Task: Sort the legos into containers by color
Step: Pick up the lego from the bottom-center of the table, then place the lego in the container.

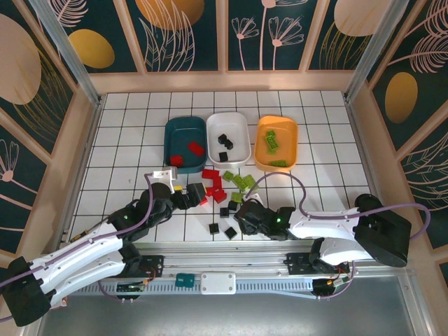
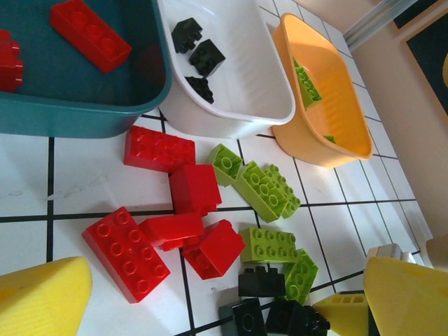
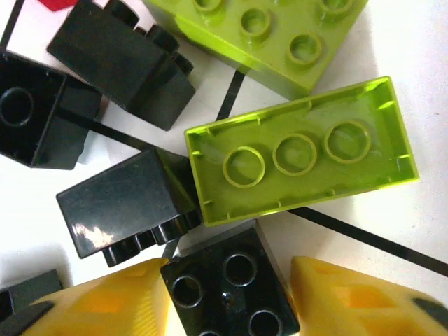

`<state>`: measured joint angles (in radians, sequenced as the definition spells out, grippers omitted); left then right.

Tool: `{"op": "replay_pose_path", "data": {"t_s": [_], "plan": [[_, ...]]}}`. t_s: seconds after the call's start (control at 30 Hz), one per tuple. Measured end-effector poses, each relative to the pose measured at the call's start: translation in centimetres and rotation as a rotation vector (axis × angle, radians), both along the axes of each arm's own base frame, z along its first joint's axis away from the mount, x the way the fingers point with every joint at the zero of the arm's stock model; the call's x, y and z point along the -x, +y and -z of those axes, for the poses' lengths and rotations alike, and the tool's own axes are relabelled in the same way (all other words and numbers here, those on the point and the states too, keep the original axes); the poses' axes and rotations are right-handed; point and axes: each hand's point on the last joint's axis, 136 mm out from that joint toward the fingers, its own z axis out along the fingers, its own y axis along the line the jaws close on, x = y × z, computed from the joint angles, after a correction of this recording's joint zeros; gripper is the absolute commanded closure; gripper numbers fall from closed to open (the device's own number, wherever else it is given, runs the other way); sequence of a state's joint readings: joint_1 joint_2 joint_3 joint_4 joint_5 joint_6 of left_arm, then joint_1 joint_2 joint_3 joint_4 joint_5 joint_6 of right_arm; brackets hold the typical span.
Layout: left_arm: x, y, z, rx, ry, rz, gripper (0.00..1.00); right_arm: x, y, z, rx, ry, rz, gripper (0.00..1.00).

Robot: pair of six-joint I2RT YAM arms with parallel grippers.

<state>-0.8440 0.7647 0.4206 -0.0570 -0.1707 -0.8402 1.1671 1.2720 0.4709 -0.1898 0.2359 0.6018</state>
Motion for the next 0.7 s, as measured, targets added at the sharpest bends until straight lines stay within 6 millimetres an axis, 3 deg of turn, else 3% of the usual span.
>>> {"op": "replay_pose_path", "data": {"t_s": [0.1,0.2,0.3,0.37,0.53,0.6,0.7], "plan": [[0.1,0.2,0.0,-0.004,-0.001,-0.005,0.01,0.0,0.1,-0.3,-0.012,-0.004,0.003,0.76],[0.1,0.5,-0.1,-0.008,-0.005,-0.016,0.02,-0.1,0.3,-1.7,-0.055,-0.023,0.002,0.84],[0.1,0.8,-0.1,-0.012,-0.005,-0.024,0.02,-0.6,0.8,-4.6,-0.125,-0.069,-0.014,0.85],[0.1,0.9,0.1,-0.015,-0.004,-0.027,0.01,-2.0,1.8,-7.4,-0.188,-0.11,-0.014,0.85],[0.4,1.1,1.3,-0.031,0.016,-0.025,0.03,-9.9,3.5,-14.4,-0.352,-0.233,0.077,0.85],[0.6,1.2,2.0,-0.038,0.03,-0.023,0.07,-13.5,4.4,-15.7,-0.371,-0.264,0.101,0.84],[0.8,1.3,2.7,-0.049,0.044,-0.017,0.08,-18.8,6.1,-15.5,-0.354,-0.275,0.122,0.84]]}}
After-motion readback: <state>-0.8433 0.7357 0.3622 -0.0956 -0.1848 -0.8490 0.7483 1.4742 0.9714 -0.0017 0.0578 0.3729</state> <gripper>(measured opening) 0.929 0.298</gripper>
